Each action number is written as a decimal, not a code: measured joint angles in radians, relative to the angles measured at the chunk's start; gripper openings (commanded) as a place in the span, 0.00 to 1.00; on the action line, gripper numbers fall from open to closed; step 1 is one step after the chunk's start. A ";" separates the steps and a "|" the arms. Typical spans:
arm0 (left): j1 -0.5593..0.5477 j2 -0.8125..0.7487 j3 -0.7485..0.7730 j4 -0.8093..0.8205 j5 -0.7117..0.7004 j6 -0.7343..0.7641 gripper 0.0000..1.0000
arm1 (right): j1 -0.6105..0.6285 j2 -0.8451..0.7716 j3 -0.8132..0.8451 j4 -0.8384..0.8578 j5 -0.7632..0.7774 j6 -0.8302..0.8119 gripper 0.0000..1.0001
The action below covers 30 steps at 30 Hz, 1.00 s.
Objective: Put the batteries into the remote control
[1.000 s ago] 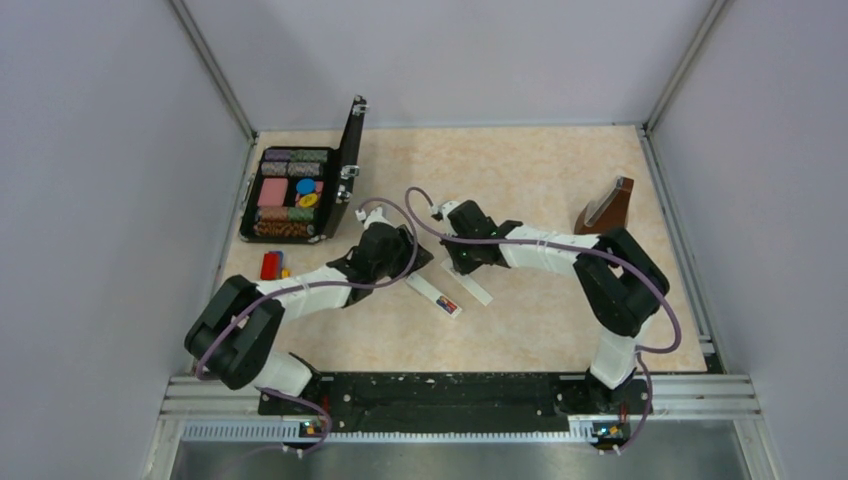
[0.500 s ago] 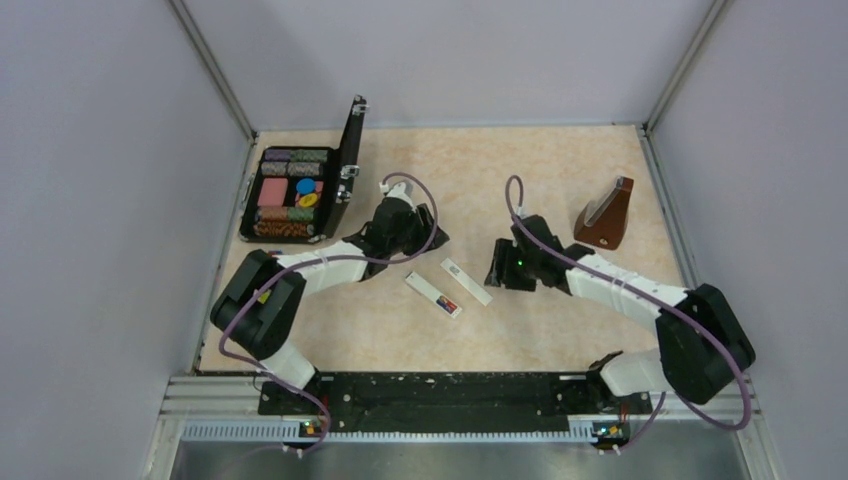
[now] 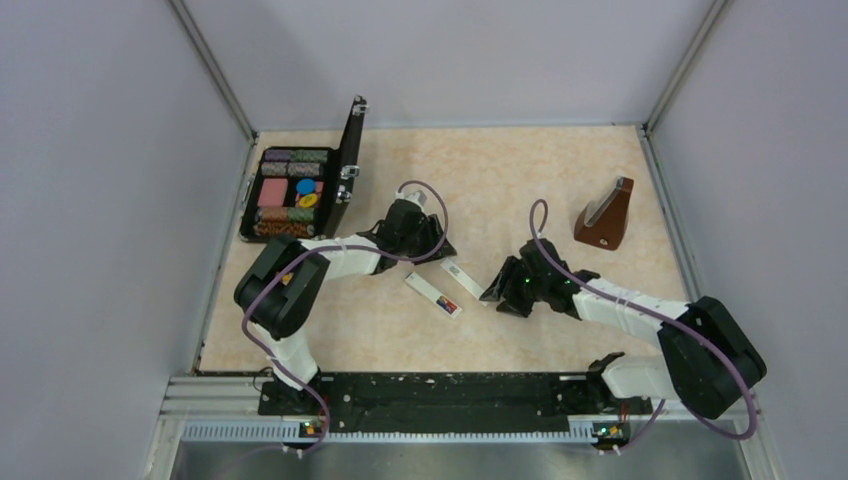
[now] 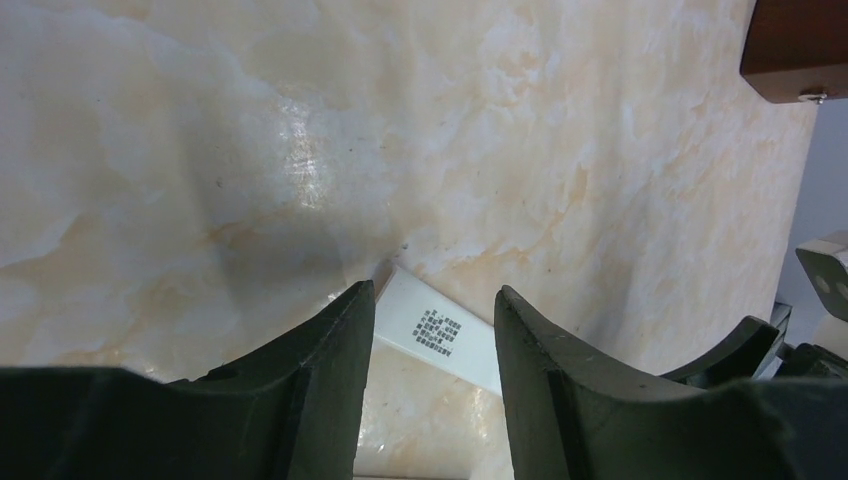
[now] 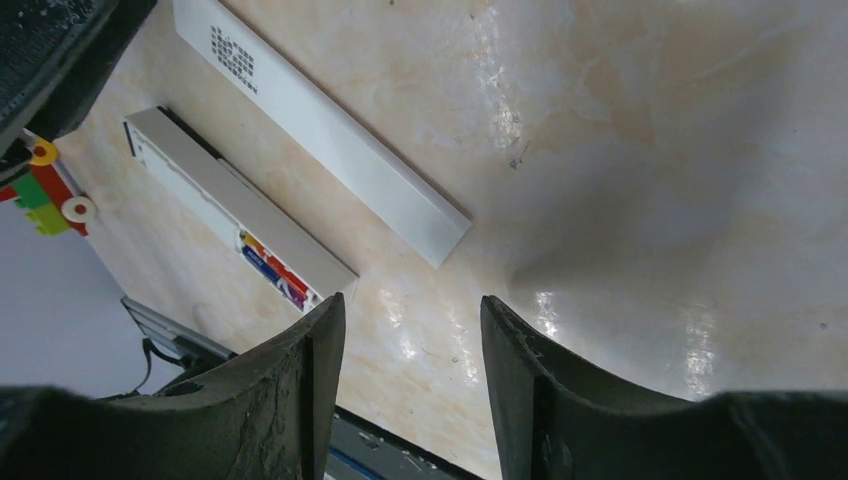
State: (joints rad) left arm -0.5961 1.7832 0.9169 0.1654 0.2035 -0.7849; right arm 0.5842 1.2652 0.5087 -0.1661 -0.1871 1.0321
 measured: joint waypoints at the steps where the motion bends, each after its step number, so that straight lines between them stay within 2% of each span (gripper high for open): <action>1: 0.000 0.000 0.000 -0.001 0.004 -0.003 0.52 | 0.000 0.000 -0.007 0.016 -0.002 0.013 0.51; 17: -0.011 0.000 -0.012 -0.038 -0.008 -0.026 0.51 | 0.000 0.053 -0.019 0.116 -0.002 0.061 0.51; 23: -0.018 0.000 0.005 -0.056 -0.037 0.019 0.52 | 0.000 0.053 -0.019 0.118 -0.002 0.055 0.52; 30: -0.023 0.037 0.037 -0.044 -0.013 0.051 0.48 | 0.000 0.073 -0.019 0.134 -0.011 0.043 0.50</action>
State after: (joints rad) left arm -0.6189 1.8206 0.9539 0.1211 0.1909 -0.7341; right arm 0.5842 1.3384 0.4900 -0.0319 -0.1978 1.0756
